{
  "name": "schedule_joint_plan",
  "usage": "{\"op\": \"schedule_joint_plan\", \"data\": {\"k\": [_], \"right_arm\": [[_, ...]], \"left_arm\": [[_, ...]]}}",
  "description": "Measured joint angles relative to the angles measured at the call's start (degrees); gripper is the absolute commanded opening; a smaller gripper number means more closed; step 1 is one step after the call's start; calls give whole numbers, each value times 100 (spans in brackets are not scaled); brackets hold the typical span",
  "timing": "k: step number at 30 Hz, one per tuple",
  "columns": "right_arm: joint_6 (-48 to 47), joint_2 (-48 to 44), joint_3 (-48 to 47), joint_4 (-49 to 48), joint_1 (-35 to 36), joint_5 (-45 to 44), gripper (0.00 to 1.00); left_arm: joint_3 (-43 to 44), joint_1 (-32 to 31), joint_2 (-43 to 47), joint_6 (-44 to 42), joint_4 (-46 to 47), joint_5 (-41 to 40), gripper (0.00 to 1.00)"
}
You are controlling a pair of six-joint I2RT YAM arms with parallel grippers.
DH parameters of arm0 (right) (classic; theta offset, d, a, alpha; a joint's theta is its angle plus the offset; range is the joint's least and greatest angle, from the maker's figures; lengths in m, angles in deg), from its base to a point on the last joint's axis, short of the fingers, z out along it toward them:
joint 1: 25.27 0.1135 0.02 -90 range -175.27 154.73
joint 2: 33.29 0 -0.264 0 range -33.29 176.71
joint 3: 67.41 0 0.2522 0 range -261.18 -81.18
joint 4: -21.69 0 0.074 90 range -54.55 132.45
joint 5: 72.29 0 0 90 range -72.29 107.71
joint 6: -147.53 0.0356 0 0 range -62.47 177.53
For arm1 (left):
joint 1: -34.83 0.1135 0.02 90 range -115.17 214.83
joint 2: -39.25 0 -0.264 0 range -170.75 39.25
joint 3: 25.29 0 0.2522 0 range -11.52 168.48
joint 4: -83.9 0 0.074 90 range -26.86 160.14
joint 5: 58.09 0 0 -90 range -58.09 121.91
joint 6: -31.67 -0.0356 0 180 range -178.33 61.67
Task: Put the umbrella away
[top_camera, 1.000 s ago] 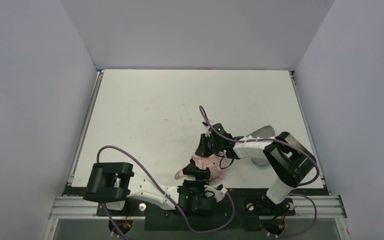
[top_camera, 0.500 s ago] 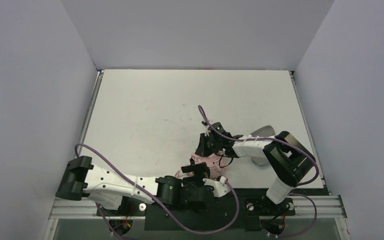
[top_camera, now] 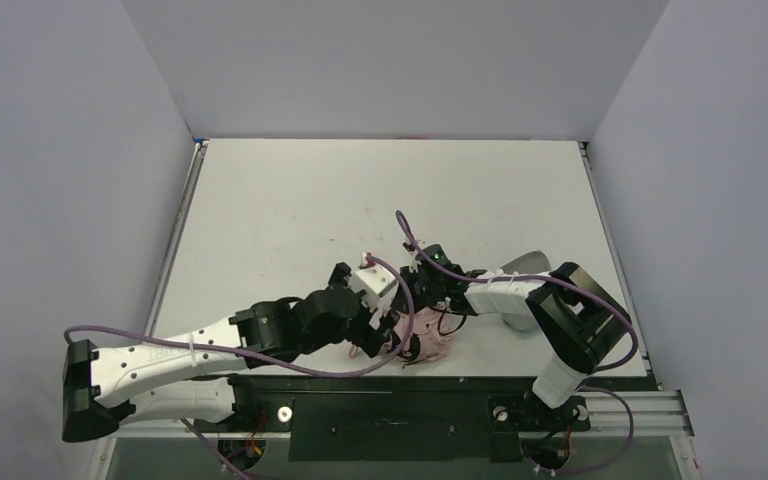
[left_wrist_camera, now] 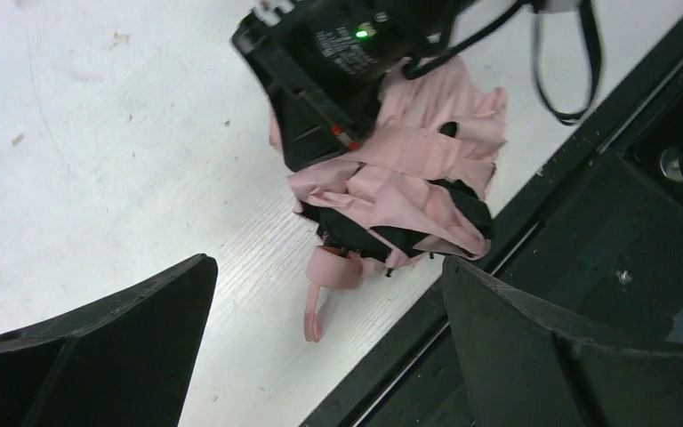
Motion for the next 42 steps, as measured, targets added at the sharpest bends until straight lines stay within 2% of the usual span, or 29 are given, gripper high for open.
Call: {"op": "schedule_joint_plan", "data": {"k": [4,10,22,37,39,40,41,42], "right_arm": [[0,-2,0,-4,0,2,0],[-17,-2,2,-13,-39,33,0],[-39,0,24,-55,-149,66,0],[-39,7,39,-87,-162,125,0],[-39,11,42,-96,-173,144,0],[-39,22,42,-105,-184,164,0],[-37,35,42,-118,-190,192,0],[-35,50,42,-144,-195,221,0]], "left_arm": [[-535,804,334,345,334,535,97],[-1104,1255,315,627,837,1130,97],[-1281,1692,-566,610,2068,2293,97],[-1537,1858,-2507,444,3460,3423,99],[-1596,1851,-2682,448,3718,3536,92],[-1626,1840,-2750,446,3860,3560,82],[-1635,1812,-2787,455,3969,3560,76],[-1644,1781,-2826,470,4048,3539,63]]}}
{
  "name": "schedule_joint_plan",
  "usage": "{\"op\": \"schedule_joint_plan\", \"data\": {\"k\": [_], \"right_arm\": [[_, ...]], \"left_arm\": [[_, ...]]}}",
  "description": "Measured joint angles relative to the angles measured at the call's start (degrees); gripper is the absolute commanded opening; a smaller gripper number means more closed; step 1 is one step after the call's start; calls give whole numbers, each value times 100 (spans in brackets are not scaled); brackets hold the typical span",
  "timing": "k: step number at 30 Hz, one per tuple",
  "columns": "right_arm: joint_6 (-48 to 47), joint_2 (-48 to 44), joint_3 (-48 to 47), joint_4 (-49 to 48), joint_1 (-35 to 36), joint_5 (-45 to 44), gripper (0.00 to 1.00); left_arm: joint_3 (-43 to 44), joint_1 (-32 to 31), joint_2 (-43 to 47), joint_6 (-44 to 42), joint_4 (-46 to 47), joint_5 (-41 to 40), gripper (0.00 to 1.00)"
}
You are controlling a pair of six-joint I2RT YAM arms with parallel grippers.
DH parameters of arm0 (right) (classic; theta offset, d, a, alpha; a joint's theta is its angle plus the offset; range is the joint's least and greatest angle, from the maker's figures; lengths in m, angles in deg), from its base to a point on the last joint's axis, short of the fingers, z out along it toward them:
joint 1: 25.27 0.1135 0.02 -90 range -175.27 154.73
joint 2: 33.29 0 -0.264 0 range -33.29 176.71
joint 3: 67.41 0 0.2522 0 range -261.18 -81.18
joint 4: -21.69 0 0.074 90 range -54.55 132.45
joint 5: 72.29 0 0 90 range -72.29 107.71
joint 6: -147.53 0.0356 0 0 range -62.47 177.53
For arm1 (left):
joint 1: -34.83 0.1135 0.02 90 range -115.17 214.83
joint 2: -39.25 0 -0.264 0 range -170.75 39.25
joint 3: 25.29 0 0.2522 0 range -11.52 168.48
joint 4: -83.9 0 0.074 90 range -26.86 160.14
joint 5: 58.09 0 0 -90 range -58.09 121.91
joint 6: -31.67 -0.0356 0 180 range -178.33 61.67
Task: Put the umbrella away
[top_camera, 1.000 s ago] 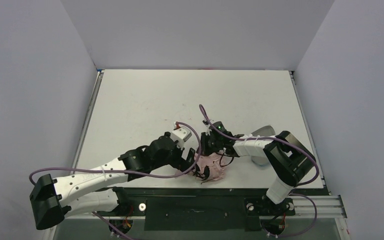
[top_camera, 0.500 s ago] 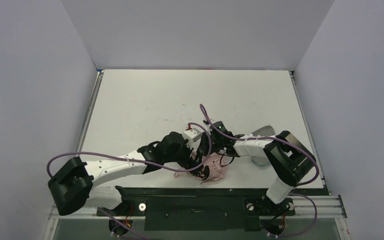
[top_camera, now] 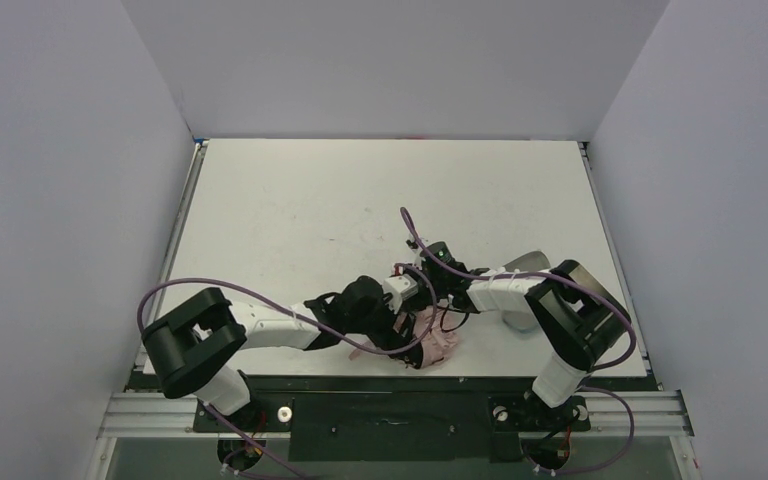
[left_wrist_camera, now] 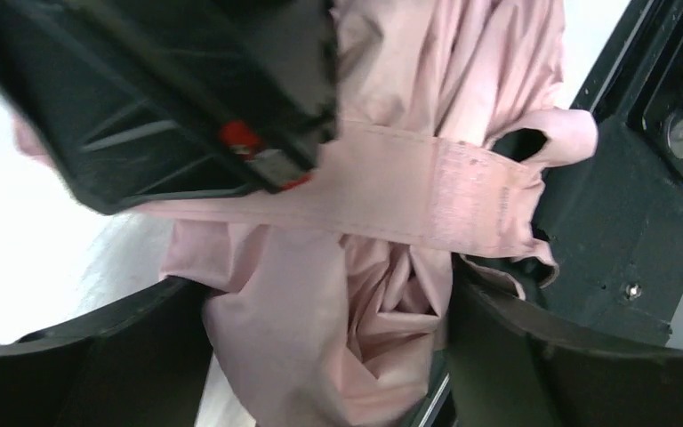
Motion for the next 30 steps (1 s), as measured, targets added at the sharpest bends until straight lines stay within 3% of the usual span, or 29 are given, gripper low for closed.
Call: {"op": "schedule_joint_plan", "data": {"k": [1,3,5,7,11,20,30], "right_arm": [[2,15,0,-24,0,20,0],[2,24,0,-50,-4,46,0],[2,24,0,-52,-28,50,0],[2,26,0,-55,-31,57,0],[0,26,-2,-50,-35,66,0],[-160,-389,-138,765,-107,-15,0],[-308,-944,-1163,1650,-114,-90,0]], "left_arm": [[-17,-68,-44,-2,94,-44,57],[-37,-264,-107,15,227,-175,33],[-39,-448,-136,15,317,-409,16],[-31,-601,-136,-11,398,-643,8],[87,-938,-136,-37,315,-1279,0],[518,-1753,-111,-426,-520,-2855,0],[955,-2465,-188,-1386,-1554,-4607,0]]}}
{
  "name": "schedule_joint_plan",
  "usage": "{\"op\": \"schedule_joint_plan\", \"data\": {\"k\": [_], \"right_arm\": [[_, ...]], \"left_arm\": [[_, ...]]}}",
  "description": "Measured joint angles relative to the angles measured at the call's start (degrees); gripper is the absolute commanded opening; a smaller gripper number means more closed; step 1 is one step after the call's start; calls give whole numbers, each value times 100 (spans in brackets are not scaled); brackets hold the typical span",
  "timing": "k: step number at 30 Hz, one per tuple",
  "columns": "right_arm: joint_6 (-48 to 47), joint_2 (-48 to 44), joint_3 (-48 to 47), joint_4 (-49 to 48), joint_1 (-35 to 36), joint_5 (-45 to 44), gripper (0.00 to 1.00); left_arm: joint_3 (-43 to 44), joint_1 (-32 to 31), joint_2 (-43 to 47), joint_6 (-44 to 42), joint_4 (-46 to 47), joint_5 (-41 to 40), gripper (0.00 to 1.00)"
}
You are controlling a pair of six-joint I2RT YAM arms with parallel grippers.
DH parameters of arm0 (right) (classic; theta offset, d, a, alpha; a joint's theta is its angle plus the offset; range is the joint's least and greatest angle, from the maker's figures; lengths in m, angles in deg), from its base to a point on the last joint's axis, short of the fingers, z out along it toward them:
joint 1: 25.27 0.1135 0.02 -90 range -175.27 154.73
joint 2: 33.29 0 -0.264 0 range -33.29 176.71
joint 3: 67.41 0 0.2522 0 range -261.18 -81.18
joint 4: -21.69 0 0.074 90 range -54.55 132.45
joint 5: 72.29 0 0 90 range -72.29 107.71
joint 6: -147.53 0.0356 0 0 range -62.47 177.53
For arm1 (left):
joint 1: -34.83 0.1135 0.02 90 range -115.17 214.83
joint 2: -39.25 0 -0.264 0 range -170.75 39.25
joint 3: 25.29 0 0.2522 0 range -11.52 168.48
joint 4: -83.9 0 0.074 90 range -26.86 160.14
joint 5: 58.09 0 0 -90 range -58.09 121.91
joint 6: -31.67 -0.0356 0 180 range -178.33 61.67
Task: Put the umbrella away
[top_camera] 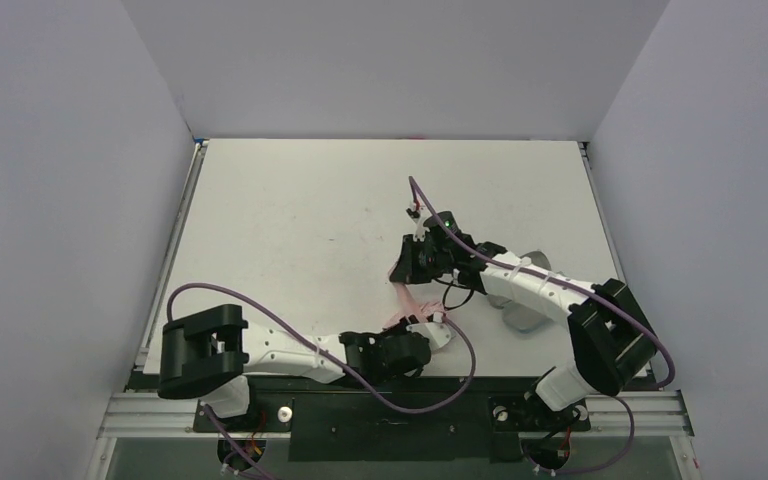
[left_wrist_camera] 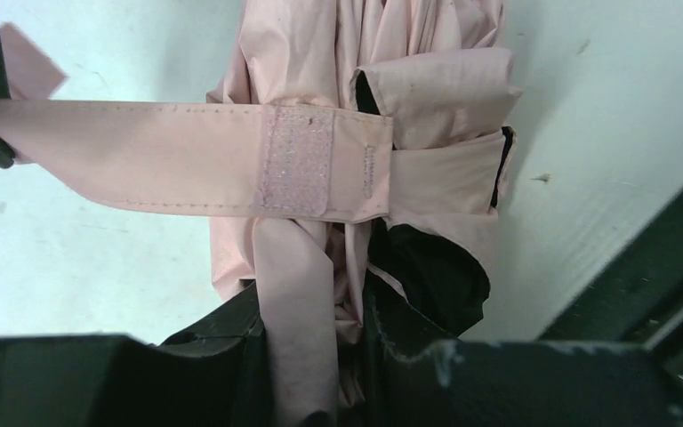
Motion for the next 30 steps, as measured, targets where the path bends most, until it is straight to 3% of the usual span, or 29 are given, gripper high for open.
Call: {"op": "schedule_joint_plan", "data": {"k": [8,16,22,27,30], "right_arm": [[-72,151,-894,815,-9,-35,0],[-114,929,-1436,1082,-105,-101,0],[122,1797,-715,177,-105,31,0],[448,1843,-157,-748,-101,396,0],[546,1781,81,-1152,-76,413,0]], "left_arm": [[407,-264,-612,-916,-155,-1108,0],[417,-527,-1071,-1652,50,-2153,0],[455,-741,-1460,-1910,291,-2658,0],[505,-807,-1646,-1910,341,-2870,1],[507,-809,-1679,-1810,350,-2914,14]]}}
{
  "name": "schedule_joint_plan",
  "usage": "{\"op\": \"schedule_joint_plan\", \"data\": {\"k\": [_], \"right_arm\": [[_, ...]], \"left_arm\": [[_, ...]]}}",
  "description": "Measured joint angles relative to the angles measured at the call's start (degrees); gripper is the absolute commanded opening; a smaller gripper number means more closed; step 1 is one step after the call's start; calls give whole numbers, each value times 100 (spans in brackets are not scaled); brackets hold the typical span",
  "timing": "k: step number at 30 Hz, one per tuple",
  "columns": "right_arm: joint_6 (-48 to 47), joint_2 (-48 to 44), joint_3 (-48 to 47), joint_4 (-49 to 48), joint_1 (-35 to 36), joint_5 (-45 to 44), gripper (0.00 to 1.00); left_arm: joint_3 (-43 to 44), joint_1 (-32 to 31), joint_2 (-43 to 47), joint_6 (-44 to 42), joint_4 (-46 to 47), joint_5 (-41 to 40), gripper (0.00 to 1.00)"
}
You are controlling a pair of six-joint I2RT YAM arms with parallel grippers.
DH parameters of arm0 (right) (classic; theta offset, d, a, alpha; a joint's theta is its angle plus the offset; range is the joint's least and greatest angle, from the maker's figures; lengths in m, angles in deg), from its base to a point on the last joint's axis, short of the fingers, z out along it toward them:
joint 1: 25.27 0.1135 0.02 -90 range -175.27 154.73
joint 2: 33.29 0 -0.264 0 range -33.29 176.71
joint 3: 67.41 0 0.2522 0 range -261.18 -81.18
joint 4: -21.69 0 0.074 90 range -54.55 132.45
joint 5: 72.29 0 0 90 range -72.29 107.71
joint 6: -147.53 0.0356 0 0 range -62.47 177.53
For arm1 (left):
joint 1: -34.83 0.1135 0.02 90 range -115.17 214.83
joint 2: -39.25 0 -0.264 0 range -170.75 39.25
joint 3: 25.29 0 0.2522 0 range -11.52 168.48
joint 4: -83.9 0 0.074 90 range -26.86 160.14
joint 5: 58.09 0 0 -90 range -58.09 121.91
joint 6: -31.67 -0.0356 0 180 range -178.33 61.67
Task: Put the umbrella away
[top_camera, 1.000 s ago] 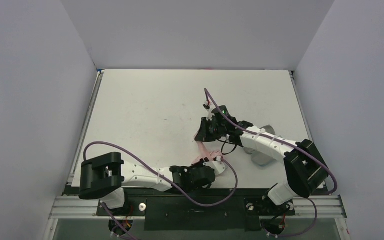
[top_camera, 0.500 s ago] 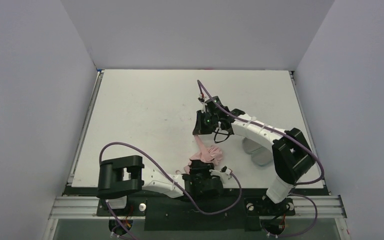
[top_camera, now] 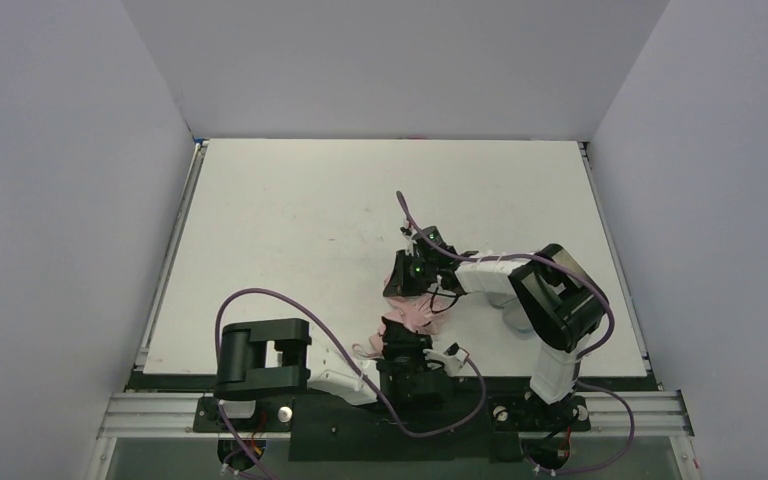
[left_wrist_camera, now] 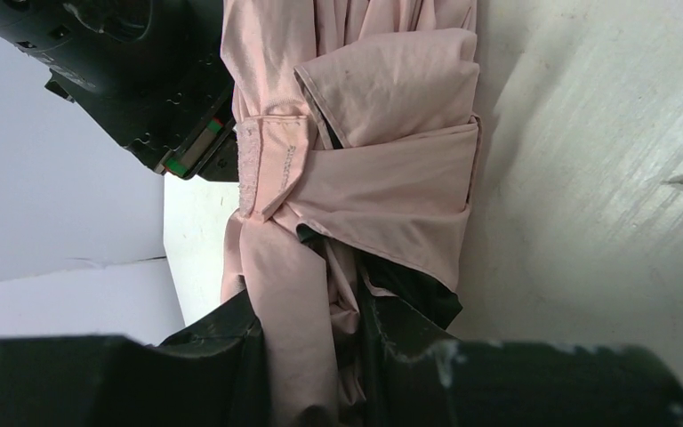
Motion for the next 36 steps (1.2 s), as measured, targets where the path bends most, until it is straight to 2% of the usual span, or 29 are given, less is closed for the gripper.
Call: {"op": "schedule_joint_plan", "data": {"k": [4,9,11,19,23,29,36], "right_arm": [[116,-94,304,-468,70,-35,0],[216,-238,636,-896,107,-136,0],[238,-267,713,-994,109,-162,0],[258,-302,887,-1300,120,-199,0],[258,-313,927,-1362,120,-212,0],[258,-330,938,-1357,129,-234,0],[258,-332,935,-1349,133,-245,0]], "left_arm": [[4,-2,-7,125,-11,-4,35],[39,7,-7,275,-199,68,56],[94,20,-4,361,-332,103,69],[361,109,76,839,-981,68,91],[516,125,87,1145,-1346,90,99],[595,142,455,1543,-1784,592,97],[581,157,1513,1814,-2142,1517,97]]}}
